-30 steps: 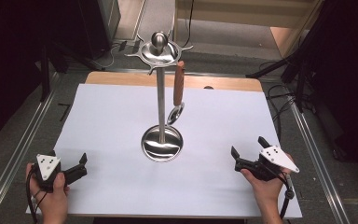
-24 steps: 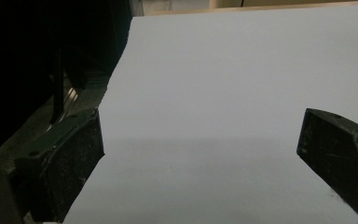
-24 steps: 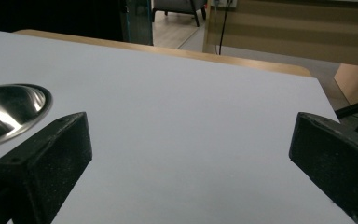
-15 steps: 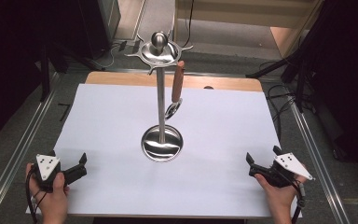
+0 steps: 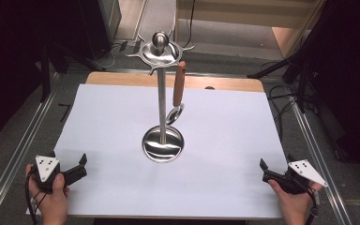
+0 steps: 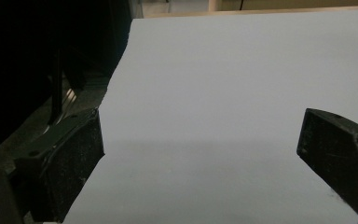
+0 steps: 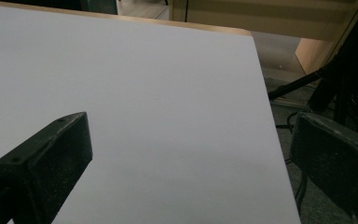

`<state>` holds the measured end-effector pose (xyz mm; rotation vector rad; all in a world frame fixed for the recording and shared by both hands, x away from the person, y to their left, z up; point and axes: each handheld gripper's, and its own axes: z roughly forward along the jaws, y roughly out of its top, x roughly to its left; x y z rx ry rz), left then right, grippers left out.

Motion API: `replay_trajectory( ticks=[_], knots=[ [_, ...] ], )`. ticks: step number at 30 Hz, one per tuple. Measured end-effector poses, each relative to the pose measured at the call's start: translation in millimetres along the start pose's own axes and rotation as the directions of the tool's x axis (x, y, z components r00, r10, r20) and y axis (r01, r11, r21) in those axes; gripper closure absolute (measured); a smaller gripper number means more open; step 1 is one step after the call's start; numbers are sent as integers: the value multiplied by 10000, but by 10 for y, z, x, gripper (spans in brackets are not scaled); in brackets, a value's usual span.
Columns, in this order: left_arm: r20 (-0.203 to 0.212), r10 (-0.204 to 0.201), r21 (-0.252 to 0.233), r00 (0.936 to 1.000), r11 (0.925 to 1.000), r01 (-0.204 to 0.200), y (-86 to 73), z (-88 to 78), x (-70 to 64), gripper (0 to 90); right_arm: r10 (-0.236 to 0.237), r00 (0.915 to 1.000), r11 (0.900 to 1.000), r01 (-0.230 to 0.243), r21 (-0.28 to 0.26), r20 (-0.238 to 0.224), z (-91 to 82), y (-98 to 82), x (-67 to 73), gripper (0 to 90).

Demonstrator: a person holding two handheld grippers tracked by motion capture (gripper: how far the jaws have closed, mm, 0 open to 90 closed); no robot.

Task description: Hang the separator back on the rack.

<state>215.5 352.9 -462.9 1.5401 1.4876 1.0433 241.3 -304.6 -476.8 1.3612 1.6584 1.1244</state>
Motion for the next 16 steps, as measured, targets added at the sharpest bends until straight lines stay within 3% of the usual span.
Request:
replay_trajectory(
  ticks=[5, 9, 14, 16],
  knots=[
    [11, -35, -11, 10000, 10000, 35, 0, -1, 1, 11, 290, 9995, 9995, -292, 107, 112, -56, -21, -124, 6],
    [8, 22, -26, 10000, 10000, -22, -1, 1, -2, 11, 865, 9960, 9962, -867, 115, 211, -31, -81, -201, 6],
    [-8, 3, -29, 10000, 10000, -3, -1, -4, -1, 12, 214, 9994, 9981, -229, 568, 278, 29, -91, -104, 81],
    [4, 0, -22, 10000, 10000, 0, -1, -2, 0, 12, 254, 9991, 9980, -272, 566, 331, 29, -92, -103, 96]
  ],
)
